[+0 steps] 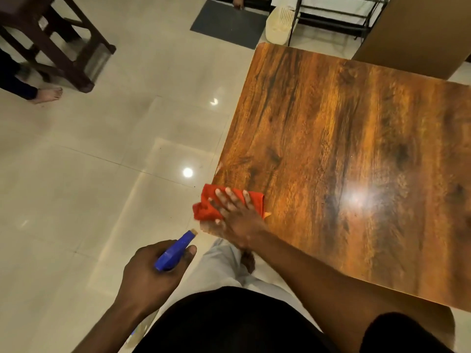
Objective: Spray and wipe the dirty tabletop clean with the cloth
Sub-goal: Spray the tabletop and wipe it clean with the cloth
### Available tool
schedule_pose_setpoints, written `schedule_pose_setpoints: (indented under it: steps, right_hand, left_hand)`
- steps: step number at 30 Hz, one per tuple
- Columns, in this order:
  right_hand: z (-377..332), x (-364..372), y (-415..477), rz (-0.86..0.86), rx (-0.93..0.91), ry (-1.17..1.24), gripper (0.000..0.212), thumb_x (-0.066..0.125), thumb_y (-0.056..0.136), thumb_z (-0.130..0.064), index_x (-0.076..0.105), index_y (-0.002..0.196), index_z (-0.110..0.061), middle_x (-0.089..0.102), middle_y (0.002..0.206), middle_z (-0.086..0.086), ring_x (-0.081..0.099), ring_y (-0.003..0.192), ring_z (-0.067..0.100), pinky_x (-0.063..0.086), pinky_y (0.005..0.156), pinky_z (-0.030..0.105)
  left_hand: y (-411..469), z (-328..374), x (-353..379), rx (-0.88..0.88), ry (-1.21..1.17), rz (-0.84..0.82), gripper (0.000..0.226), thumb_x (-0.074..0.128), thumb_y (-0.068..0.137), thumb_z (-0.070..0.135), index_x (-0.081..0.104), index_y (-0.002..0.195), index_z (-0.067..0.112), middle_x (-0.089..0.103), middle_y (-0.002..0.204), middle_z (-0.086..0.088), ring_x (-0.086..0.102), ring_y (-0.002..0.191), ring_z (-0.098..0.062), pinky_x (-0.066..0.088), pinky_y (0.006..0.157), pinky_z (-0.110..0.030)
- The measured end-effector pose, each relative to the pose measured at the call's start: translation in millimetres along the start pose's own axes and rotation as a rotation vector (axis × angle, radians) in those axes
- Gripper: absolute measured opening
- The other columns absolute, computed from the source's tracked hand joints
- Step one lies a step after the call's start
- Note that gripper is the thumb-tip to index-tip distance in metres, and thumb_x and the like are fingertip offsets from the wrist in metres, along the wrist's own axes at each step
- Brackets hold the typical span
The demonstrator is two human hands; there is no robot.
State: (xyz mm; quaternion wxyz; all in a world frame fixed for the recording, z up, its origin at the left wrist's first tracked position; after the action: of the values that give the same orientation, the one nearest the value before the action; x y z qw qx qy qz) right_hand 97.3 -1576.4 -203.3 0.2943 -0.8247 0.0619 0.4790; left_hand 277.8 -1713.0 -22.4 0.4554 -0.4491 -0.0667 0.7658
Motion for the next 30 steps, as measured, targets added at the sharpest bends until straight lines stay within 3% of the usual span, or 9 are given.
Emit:
schedule_pose_setpoints:
  steps: [4, 10, 13, 17, 21, 25, 30]
  right_hand:
    - [13, 37, -79, 0.025, -0.017, -0.022, 0.064, 0.015, 0.114, -0.057, -0.009, 0.172, -0.044, -0.016, 0.179, -0.014, -0.023, 0.165, 0.012, -0.025, 0.129, 0.047]
    - [87, 32, -182, 0.086, 0.324, 0.056, 0.064, 0.009, 0.113, -0.057, -0.017, 0.170, -0.044, -0.020, 0.179, -0.015, -0.022, 0.166, 0.013, -0.014, 0.133, 0.048]
    - [115, 11, -186, 0.164, 0.565, 0.204, 0.069, 0.011, 0.110, -0.059, -0.012, 0.171, -0.036, -0.020, 0.179, -0.008, -0.023, 0.166, 0.019, -0.012, 0.134, 0.052]
    - [128, -23, -124, 0.265, 0.819, 0.379, 0.069, 0.015, 0.114, -0.059, -0.010, 0.173, -0.032, -0.019, 0.181, -0.002, -0.019, 0.167, 0.024, -0.009, 0.133, 0.060]
    - [104, -54, -31, 0.241, 0.744, 0.382, 0.067, 0.020, 0.117, -0.053, -0.012, 0.173, -0.033, -0.021, 0.181, -0.002, -0.023, 0.166, 0.025, -0.015, 0.131, 0.060]
    - [53, -74, 53, 0.107, 0.510, 0.338, 0.067, 0.019, 0.117, -0.054, -0.012, 0.173, -0.034, -0.028, 0.178, -0.007, -0.029, 0.164, 0.022, -0.022, 0.129, 0.056]
    - [-12, -45, 66, -0.005, 0.235, 0.159, 0.066, 0.018, 0.117, -0.053, -0.015, 0.171, -0.034, -0.027, 0.178, -0.004, -0.027, 0.165, 0.025, -0.021, 0.129, 0.058]
  left_hand:
    - [-4, -4, -1, -0.011, -0.001, 0.004, 0.034, 0.074, 0.093, 0.051, 0.078, 0.079, 0.021, 0.075, 0.070, -0.011, 0.071, 0.068, -0.042, 0.060, 0.080, -0.055]
    - [-7, -5, -7, 0.004, 0.003, -0.043, 0.051, 0.059, 0.076, 0.070, 0.076, 0.088, 0.024, 0.076, 0.074, -0.010, 0.072, 0.070, -0.040, 0.060, 0.083, -0.050]
    - [-4, -11, -13, 0.040, 0.013, -0.044, 0.047, 0.057, 0.076, 0.074, 0.075, 0.083, 0.031, 0.077, 0.073, -0.007, 0.072, 0.069, -0.038, 0.060, 0.081, -0.050]
    - [8, -21, -19, 0.064, 0.021, -0.038, 0.050, 0.063, 0.084, 0.078, 0.074, 0.081, 0.030, 0.076, 0.071, -0.006, 0.072, 0.068, -0.037, 0.060, 0.079, -0.051]
    - [24, -29, -25, 0.092, 0.049, -0.057, 0.033, 0.071, 0.092, 0.062, 0.073, 0.079, 0.032, 0.076, 0.069, -0.001, 0.072, 0.065, -0.032, 0.062, 0.077, -0.048]
    - [36, -31, -34, 0.112, 0.076, -0.090, 0.043, 0.065, 0.089, 0.070, 0.069, 0.073, 0.031, 0.073, 0.071, 0.009, 0.068, 0.063, -0.029, 0.055, 0.069, -0.038]
    - [47, -28, -48, 0.168, 0.070, -0.103, 0.045, 0.063, 0.086, 0.069, 0.072, 0.077, 0.026, 0.071, 0.064, 0.000, 0.068, 0.060, -0.028, 0.058, 0.070, -0.042]
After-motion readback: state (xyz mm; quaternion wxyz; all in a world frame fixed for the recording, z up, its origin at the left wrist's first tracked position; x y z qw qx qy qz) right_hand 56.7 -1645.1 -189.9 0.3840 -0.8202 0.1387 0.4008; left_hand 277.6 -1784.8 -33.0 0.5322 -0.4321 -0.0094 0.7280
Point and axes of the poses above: each hand's wrist, its own y-axis towards the middle knuckle, its own x-axis out of the palm, z = x × y, the point moved 1 cm from there along y, towards the middle knuckle
